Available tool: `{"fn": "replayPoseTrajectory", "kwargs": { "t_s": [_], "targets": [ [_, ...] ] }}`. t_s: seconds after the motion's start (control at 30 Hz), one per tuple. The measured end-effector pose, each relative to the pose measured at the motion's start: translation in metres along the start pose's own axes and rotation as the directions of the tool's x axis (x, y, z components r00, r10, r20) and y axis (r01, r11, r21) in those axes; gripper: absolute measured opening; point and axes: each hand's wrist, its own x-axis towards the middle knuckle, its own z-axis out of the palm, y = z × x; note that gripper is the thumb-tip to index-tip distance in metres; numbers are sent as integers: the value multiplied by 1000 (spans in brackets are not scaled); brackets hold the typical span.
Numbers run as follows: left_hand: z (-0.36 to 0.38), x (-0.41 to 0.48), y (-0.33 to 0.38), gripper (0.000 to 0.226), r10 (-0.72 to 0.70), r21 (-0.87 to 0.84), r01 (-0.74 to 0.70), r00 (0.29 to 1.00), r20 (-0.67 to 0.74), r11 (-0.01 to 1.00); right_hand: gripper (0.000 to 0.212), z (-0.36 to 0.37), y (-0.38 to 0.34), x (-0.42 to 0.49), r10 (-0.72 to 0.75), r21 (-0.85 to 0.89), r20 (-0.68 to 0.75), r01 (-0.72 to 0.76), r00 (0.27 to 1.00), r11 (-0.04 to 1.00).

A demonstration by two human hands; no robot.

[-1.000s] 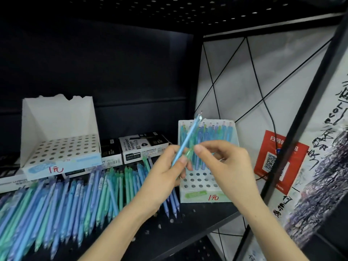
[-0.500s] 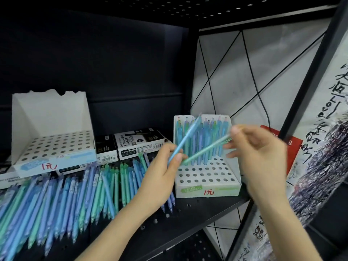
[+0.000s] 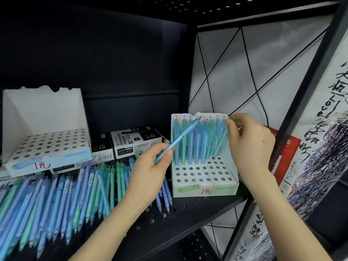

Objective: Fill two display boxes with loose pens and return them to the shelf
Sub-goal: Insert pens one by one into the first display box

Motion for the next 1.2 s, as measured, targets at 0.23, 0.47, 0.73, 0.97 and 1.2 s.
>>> {"fn": "replayPoseTrajectory", "kwargs": {
  "t_s": [0.23, 0.47, 0.73, 0.97, 1.2],
  "targets": [
    [0, 1, 1, 16, 5, -63, -5, 1000, 2, 998, 24, 3, 1, 7, 45, -51, 131, -39, 990, 998],
    [1, 2, 2, 17, -9, -131, 16, 999, 49, 991, 21, 14, -1, 9, 153, -35, 189, -149, 970, 988],
    [-1, 1, 2, 19, -44, -273, 67, 995, 91, 960, 20, 5, -12, 0, 62, -66, 54, -58, 997, 996],
    [3, -3, 7, 17, 43, -289, 10, 983, 178, 957, 15, -20, -47, -19, 244, 586, 510, -541, 825, 604],
    [6, -6, 9, 26, 128, -162, -113, 988, 90, 980, 12, -37, -56, -17, 244, 652, 506, -552, 828, 520]
  ]
}}
